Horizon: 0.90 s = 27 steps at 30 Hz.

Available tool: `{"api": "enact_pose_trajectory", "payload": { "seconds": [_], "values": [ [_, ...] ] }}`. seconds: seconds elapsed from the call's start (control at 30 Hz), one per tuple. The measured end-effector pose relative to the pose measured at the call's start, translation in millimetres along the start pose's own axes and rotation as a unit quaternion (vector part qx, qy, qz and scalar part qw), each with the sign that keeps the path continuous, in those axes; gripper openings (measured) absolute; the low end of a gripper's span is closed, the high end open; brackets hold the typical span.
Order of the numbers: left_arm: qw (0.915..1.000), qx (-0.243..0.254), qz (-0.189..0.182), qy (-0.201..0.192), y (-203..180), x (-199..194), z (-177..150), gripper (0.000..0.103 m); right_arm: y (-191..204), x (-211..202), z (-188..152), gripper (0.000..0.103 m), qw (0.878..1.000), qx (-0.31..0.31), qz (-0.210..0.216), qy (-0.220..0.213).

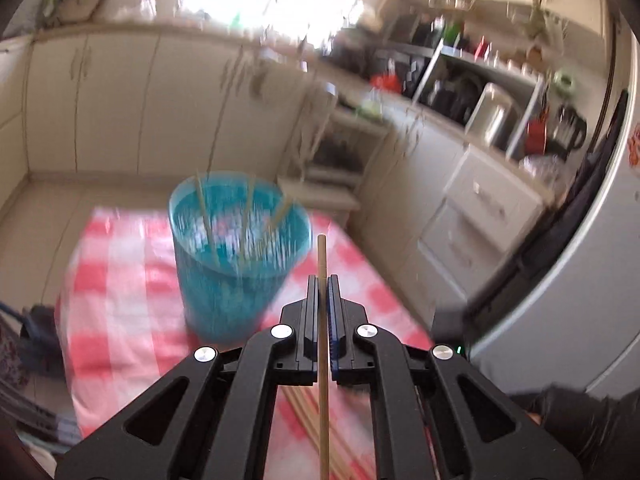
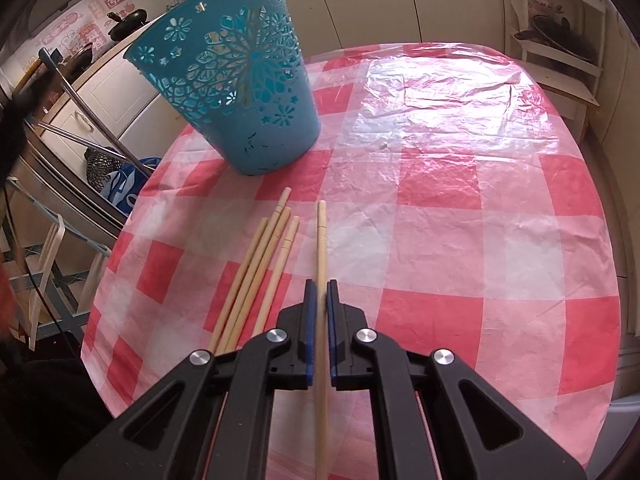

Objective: Organize utensils
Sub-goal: 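Close the left tool on a chopstick from the pile while the right tool grasps another, then lift the left tool's chopstick over the teal basket and open to drop it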

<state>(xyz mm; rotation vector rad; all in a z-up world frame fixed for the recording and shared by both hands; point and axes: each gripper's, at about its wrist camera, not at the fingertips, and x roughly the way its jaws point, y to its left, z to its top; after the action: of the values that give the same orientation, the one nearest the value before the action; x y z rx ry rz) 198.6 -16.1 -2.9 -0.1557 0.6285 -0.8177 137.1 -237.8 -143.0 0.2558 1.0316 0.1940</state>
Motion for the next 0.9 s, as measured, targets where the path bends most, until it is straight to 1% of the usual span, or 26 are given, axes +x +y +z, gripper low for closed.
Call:
{"api": "enact_pose_trajectory", "payload": {
  "seconds": [0.07,0.13,0.2,0.27,0.33,0.4,0.47,0.57,0.7,0.8,0.9],
  "values": [
    [0.9975,0.003,0.008,-0.070,-2,-8,23,0.004,2,0,0,0.006,1.000,-0.006,-0.005,-0.001],
    [0.9907,-0.011,0.013,-0.135,2,-12,41,0.004,3,1,0,0.006,1.000,-0.011,-0.011,-0.001],
    [0.9817,-0.028,0.030,-0.186,7,-13,56,0.004,3,2,-1,0.006,1.000,-0.011,-0.012,0.002],
    [0.9680,-0.030,0.059,-0.242,9,-9,68,0.004,1,4,-1,0.006,1.000,-0.010,-0.012,0.005],
    [0.9555,-0.042,0.080,-0.281,15,-7,78,0.004,0,5,-2,0.006,1.000,-0.009,-0.013,0.006],
    [0.9442,-0.053,0.104,-0.308,20,-2,86,0.004,0,5,-2,0.006,1.000,-0.009,-0.013,0.007],
    [0.9372,-0.055,0.122,-0.322,24,5,92,0.004,1,6,-2,0.006,1.000,-0.011,-0.014,0.007],
    [0.9362,-0.049,0.141,-0.318,27,23,97,0.004,2,6,-2,0.006,1.000,-0.013,-0.014,0.008],
    [0.9419,-0.040,0.160,-0.293,30,47,95,0.004,1,5,-2,0.006,1.000,-0.011,-0.014,0.009],
    [0.9465,-0.036,0.173,-0.270,34,61,82,0.004,1,4,-1,0.006,1.000,-0.013,-0.016,0.011],
    [0.9545,-0.026,0.183,-0.234,35,74,63,0.004,1,3,-1,0.006,1.000,-0.016,-0.016,0.017]
  ]
}}
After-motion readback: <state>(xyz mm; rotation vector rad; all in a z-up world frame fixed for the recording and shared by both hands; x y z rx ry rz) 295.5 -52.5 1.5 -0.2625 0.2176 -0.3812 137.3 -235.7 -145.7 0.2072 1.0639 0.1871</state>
